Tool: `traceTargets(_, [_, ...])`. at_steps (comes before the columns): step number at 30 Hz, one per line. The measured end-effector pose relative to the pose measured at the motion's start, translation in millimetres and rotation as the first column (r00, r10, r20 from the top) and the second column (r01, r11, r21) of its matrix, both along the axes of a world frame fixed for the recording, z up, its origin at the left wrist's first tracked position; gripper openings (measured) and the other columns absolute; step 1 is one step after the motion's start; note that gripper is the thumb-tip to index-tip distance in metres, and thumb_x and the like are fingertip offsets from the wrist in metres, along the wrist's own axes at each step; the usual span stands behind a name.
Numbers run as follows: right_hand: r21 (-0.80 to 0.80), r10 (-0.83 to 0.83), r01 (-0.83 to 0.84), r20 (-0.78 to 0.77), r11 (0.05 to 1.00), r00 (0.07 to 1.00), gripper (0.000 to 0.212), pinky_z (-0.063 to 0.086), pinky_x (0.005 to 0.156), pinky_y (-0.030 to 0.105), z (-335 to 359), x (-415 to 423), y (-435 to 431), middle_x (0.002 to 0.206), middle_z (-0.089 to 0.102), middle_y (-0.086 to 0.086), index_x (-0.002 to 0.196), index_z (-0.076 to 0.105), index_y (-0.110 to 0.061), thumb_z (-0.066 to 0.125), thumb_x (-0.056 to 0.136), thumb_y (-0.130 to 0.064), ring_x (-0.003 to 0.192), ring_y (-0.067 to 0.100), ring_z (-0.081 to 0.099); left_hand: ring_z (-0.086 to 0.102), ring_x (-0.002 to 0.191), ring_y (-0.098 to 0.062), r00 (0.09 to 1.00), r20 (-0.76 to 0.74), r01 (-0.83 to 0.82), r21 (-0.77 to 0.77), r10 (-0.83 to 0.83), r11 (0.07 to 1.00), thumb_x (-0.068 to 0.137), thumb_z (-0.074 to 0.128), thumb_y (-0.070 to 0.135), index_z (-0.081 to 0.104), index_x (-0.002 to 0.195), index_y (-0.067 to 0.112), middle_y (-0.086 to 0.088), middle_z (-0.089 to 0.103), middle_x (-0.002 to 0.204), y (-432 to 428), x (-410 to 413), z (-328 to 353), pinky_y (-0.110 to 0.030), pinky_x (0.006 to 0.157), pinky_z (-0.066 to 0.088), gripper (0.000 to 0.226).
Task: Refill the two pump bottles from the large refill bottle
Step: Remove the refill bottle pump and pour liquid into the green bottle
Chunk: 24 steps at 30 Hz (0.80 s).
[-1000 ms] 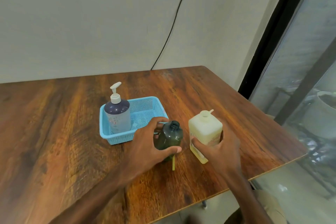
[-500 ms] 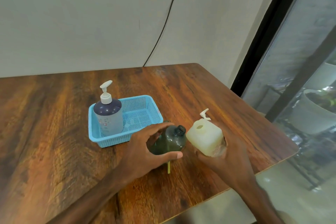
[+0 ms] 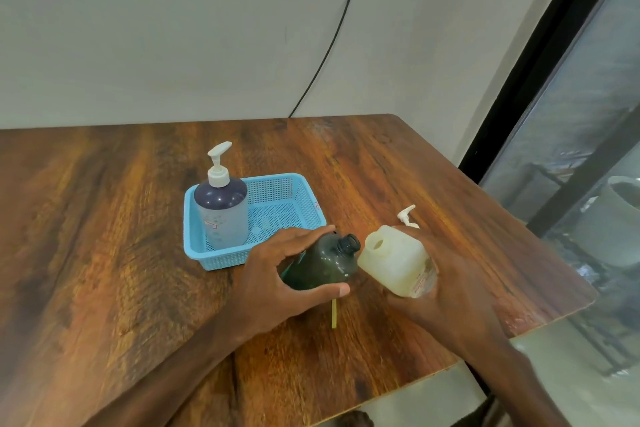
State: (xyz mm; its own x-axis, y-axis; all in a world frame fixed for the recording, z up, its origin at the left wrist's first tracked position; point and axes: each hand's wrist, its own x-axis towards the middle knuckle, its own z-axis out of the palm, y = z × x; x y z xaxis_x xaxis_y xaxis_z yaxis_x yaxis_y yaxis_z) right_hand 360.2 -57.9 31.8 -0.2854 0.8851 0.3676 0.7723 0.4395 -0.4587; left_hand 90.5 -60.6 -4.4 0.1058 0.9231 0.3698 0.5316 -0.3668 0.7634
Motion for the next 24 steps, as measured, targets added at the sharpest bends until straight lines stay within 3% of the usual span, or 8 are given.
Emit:
traceTargets(4, [-0.045,0.010,-0.010,0.014,0.999,1.000,0.089,0.041,0.074,0.014,-1.6,-0.2,3.5,0.127,0.064,-0.018,0.142,0.050,-0.042,0.094,0.064,-0.038,0.114,0.009,0.058,0.049,0.125,0.011,1.000,-0.020,0.000,0.023,0.001,1.000,0.068,0.082,0.073,0.046,0.131,0.069,0.041,0.053,0.131,-0.2,-2.2,-1.6,-0.009,0.090,0.052,0.072])
traceTargets(8, [-0.034,0.024,-0.023,0.030,0.999,0.999,0.090,0.039,0.074,0.009,1.6,0.0,3.6,0.118,0.057,-0.028,0.136,0.044,-0.052,0.094,0.063,-0.037,0.109,-0.001,0.052,0.048,0.128,0.009,0.997,-0.068,0.023,0.031,-0.021,0.999,0.068,0.079,0.076,0.046,0.138,0.064,0.037,0.053,0.135,-1.1,-3.1,-4.4,-0.006,0.091,0.050,0.078])
traceTargets(11, [-0.044,0.034,-0.032,0.039,0.999,0.999,0.086,0.042,0.076,0.010,3.9,-0.3,4.2,0.121,0.060,-0.027,0.135,0.049,-0.050,0.094,0.063,-0.037,0.109,0.000,0.055,0.047,0.128,0.011,0.998,-0.067,0.024,0.034,-0.022,0.999,0.068,0.079,0.077,0.042,0.141,0.064,0.041,0.051,0.135,-1.1,-2.8,-5.2,-0.004,0.091,0.048,0.083])
traceTargets(17, [-0.060,0.014,-0.012,0.036,0.998,0.999,0.084,0.055,0.083,0.026,-0.3,1.7,6.2,0.127,0.066,-0.018,0.139,0.057,-0.038,0.093,0.063,-0.040,0.115,0.010,0.063,0.046,0.129,0.013,0.998,-0.049,0.029,0.039,-0.027,0.999,0.068,0.079,0.076,0.043,0.140,0.065,0.045,0.049,0.134,-2.2,-2.6,-5.2,0.000,0.089,0.044,0.080])
traceTargets(24, [-0.086,0.012,-0.007,0.058,0.996,0.998,0.084,0.059,0.085,0.035,2.8,0.1,4.3,0.128,0.065,-0.017,0.141,0.051,-0.043,0.091,0.067,-0.041,0.118,0.011,0.060,0.049,0.130,0.009,0.999,-0.044,0.032,0.055,-0.029,0.998,0.068,0.080,0.075,0.048,0.139,0.060,0.041,0.053,0.136,-3.6,-3.6,-7.3,-0.003,0.094,0.046,0.080])
